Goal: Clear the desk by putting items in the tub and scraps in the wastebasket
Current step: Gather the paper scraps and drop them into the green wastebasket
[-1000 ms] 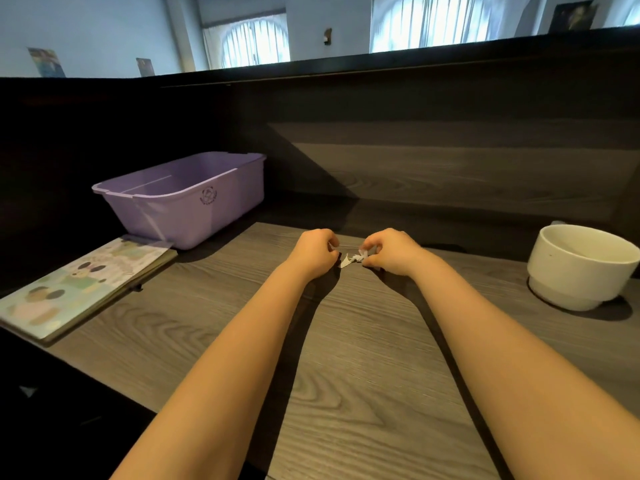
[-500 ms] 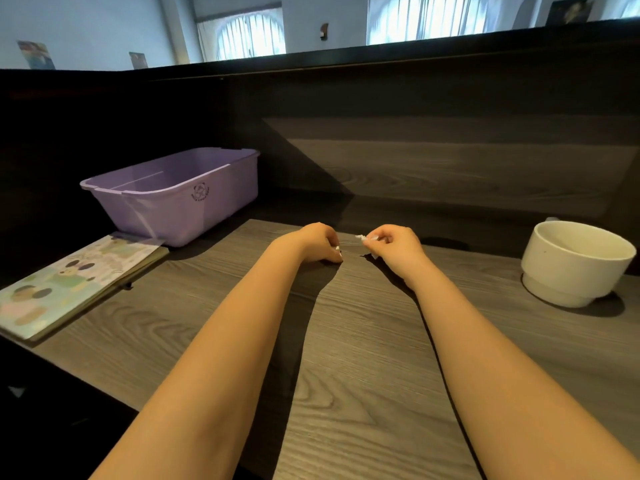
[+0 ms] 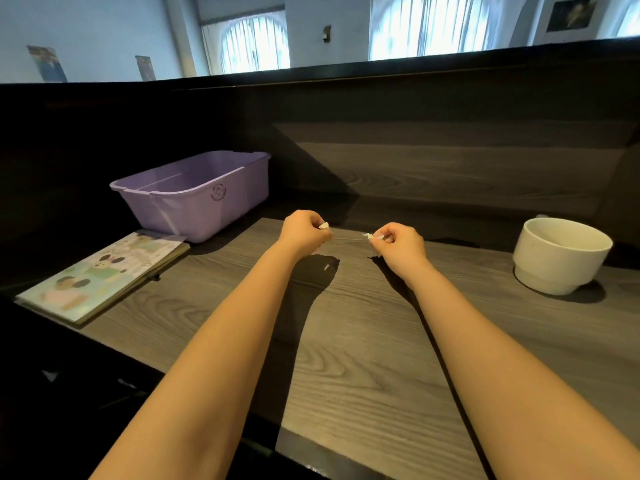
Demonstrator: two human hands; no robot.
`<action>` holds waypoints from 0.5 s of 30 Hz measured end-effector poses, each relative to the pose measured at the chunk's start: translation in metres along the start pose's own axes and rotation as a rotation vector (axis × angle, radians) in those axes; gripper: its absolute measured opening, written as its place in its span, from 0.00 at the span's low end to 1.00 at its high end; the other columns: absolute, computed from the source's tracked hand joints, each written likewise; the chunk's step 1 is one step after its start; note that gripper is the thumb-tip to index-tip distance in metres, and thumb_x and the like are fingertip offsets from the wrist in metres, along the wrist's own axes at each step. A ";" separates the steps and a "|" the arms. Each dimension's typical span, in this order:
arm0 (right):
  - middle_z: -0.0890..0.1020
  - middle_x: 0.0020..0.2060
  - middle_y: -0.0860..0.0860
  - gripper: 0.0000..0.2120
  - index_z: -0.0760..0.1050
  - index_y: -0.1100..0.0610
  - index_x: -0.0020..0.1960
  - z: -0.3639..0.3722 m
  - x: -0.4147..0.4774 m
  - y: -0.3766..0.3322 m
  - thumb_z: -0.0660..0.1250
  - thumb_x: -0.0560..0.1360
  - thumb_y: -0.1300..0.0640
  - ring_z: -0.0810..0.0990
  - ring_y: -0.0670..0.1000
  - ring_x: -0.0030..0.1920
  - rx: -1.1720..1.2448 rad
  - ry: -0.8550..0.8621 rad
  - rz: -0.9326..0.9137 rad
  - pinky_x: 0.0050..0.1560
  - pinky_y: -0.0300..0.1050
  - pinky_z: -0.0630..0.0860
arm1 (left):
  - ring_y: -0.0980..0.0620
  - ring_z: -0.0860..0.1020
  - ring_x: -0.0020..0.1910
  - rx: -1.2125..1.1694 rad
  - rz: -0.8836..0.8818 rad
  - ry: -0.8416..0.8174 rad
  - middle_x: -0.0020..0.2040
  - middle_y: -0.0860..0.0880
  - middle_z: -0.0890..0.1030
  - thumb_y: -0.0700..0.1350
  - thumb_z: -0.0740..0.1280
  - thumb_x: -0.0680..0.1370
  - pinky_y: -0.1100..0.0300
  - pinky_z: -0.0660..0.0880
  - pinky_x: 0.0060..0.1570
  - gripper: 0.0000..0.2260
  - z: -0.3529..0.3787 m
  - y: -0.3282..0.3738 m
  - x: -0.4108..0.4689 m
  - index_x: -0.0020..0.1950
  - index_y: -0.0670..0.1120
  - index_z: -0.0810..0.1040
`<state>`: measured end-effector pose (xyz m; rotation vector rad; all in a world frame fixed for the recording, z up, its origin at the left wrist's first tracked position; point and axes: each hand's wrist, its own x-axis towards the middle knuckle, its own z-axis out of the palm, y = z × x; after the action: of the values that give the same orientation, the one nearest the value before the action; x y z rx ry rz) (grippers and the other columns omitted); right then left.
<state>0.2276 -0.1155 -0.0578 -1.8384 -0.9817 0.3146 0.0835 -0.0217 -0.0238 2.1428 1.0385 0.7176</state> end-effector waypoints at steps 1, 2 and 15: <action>0.76 0.36 0.48 0.03 0.77 0.55 0.49 0.000 -0.006 -0.004 0.66 0.76 0.58 0.75 0.46 0.40 0.000 0.004 -0.011 0.44 0.41 0.72 | 0.55 0.75 0.40 -0.021 0.008 0.036 0.38 0.51 0.76 0.40 0.67 0.75 0.65 0.70 0.37 0.01 -0.005 0.001 -0.007 0.46 0.44 0.77; 0.76 0.36 0.48 0.03 0.77 0.55 0.49 0.000 -0.014 -0.008 0.66 0.76 0.58 0.74 0.45 0.39 0.001 0.008 -0.026 0.43 0.41 0.72 | 0.57 0.74 0.38 -0.035 0.017 0.071 0.38 0.51 0.75 0.41 0.67 0.76 0.66 0.69 0.35 0.01 -0.010 0.001 -0.014 0.46 0.44 0.77; 0.79 0.42 0.54 0.02 0.77 0.54 0.48 0.003 -0.133 -0.087 0.68 0.75 0.56 0.78 0.52 0.43 0.136 -0.034 -0.268 0.46 0.47 0.77 | 0.59 0.72 0.33 -0.053 0.081 0.331 0.33 0.54 0.75 0.40 0.67 0.74 0.69 0.67 0.33 0.02 -0.083 -0.005 -0.153 0.42 0.44 0.78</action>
<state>0.0987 -0.1961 -0.0116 -1.5618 -1.1858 0.2425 -0.0595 -0.1195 -0.0037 2.0735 1.0885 1.1552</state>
